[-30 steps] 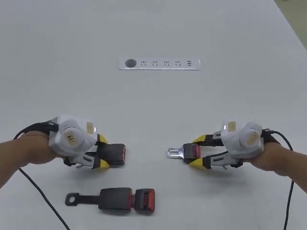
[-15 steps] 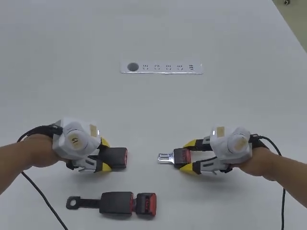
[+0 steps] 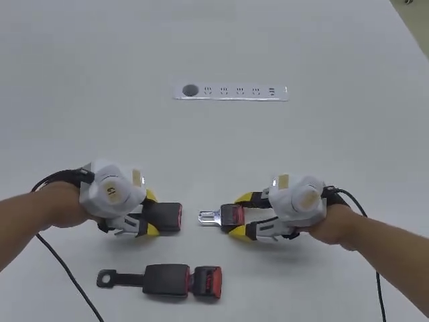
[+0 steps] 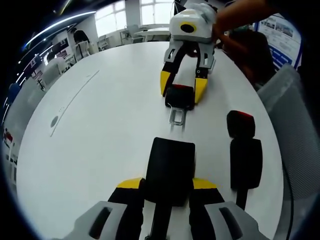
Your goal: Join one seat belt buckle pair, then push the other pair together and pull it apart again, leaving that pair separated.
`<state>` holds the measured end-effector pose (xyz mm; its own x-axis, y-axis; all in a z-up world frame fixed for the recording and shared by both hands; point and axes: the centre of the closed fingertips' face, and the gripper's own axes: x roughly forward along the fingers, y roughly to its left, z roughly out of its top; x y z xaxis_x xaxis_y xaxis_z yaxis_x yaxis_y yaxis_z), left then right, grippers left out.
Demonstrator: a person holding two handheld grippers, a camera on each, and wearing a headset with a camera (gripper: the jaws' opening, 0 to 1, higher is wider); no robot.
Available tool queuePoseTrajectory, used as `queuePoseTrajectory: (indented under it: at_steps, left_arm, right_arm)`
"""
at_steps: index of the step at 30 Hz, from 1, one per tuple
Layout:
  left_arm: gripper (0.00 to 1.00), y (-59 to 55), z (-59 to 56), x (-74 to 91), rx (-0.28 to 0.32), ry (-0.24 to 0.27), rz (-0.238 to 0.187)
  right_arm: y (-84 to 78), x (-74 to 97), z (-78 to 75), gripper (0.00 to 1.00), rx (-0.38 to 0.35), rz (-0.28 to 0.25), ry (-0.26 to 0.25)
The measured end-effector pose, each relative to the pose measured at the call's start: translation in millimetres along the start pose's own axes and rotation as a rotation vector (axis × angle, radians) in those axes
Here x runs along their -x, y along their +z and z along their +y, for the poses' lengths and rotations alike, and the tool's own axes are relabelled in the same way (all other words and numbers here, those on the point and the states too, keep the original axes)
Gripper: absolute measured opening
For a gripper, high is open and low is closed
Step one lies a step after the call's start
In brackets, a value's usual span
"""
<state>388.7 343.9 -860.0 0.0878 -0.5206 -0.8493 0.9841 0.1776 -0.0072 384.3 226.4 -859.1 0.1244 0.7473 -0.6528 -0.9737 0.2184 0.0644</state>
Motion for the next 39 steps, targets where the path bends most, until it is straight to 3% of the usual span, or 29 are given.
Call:
queuePoseTrajectory:
  at_steps: [11,24,30,39]
  left_arm:
    - [0.36,-0.7,0.4,0.4,-0.001,-0.001,0.003]
    - [0.35,-0.7,-0.6,0.8,-0.010,-0.002,-0.017]
    - [0.34,0.8,-0.4,0.3,-0.030,-0.010,-0.007]
    - [0.34,2.4,-1.3,-1.0,-0.088,-0.042,0.016]
  right_arm:
    - [16.2,-17.7,4.4,0.36,0.003,-0.017,0.008]
    - [23.6,-29.3,5.9,0.36,0.006,0.017,0.006]
    - [26.0,-29.4,4.4,0.36,-0.035,0.025,0.018]
    - [27.6,-32.8,4.1,0.35,-0.006,0.040,0.023]
